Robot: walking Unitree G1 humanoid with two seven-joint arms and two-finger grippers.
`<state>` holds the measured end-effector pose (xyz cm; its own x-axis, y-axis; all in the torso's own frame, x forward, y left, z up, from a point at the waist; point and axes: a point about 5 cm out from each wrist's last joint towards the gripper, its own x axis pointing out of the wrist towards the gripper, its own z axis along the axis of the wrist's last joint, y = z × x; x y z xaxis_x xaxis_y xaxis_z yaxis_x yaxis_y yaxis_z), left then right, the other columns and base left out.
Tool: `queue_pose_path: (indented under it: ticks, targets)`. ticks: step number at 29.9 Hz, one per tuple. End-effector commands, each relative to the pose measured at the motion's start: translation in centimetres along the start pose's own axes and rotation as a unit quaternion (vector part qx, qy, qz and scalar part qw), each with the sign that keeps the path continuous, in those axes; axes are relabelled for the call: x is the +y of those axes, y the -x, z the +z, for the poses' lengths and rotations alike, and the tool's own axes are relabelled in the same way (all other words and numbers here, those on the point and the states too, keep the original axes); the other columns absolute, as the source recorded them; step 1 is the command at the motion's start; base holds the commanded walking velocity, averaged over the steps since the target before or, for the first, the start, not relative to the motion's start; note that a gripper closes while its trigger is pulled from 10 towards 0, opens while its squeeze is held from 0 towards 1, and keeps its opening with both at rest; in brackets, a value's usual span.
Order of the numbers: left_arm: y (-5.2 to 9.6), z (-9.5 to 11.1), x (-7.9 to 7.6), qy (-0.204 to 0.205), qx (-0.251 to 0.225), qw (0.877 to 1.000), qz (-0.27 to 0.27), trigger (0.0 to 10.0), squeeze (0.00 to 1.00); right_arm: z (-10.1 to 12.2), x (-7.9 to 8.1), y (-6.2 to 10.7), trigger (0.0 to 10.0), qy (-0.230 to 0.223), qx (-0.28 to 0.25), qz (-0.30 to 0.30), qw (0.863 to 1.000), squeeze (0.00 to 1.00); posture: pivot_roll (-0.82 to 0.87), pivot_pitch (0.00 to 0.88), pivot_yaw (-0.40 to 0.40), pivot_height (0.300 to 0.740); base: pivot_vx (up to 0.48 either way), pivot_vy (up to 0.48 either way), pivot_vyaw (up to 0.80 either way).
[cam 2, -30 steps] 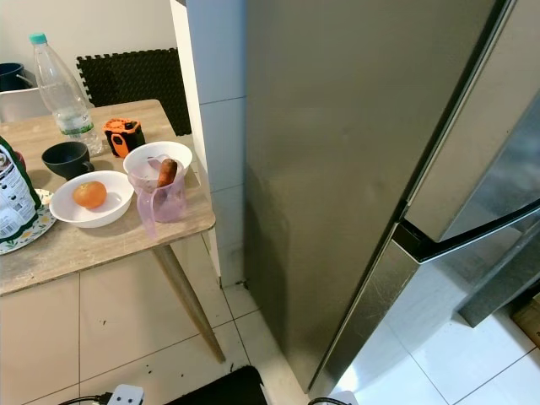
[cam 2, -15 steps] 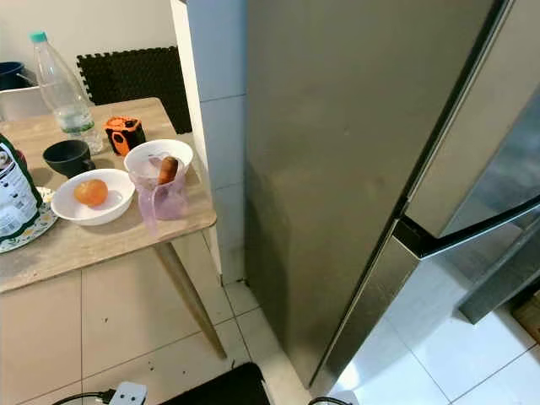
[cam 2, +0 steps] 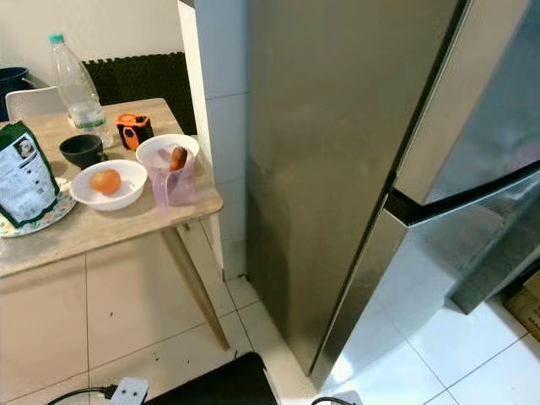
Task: Restocking fridge
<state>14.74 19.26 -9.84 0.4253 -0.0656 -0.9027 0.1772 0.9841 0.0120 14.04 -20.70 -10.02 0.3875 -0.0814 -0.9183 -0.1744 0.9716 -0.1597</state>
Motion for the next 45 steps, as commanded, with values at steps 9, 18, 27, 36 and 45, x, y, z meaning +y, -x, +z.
queue_pose_path:
  ticks: [9, 18, 27, 36, 45]
  targets:
    - [0.2, -2.0, -0.5, -0.008, 0.038, 0.999, -0.006, 10.0, 0.00, -0.2, 0.4, 0.0, 10.0, -0.004, 0.004, 0.006, 1.000, 0.00, -0.03, 0.080, -0.009, 0.740, -0.291, 0.000, 0.00]
    - [0.2, -2.0, -0.4, -0.006, 0.035, 0.999, -0.005, 10.0, 0.00, -0.2, 0.4, 0.0, 10.0, -0.001, 0.006, 0.007, 1.000, 0.00, -0.03, 0.080, -0.009, 0.740, -0.222, 0.000, -0.46]
    - [0.1, -1.8, -0.3, 0.005, 0.030, 1.000, 0.000, 10.0, 0.00, -0.2, 0.4, 0.0, 10.0, -0.002, 0.006, 0.007, 1.000, 0.00, -0.03, 0.079, -0.011, 0.740, 0.000, 0.000, -0.80]
    - [0.3, -1.8, 0.2, 0.001, 0.032, 0.999, 0.009, 10.0, 0.00, -0.1, 0.3, 0.0, 10.0, -0.008, 0.002, 0.006, 1.000, 0.00, -0.03, 0.083, -0.010, 0.740, 0.000, 0.000, -0.62]
    - [0.3, -1.8, 0.7, 0.010, 0.032, 0.999, 0.013, 10.0, 0.00, -0.1, 0.3, 0.0, 10.0, -0.006, 0.001, 0.008, 1.000, 0.00, -0.03, 0.079, -0.010, 0.740, 0.000, -0.258, 0.00]
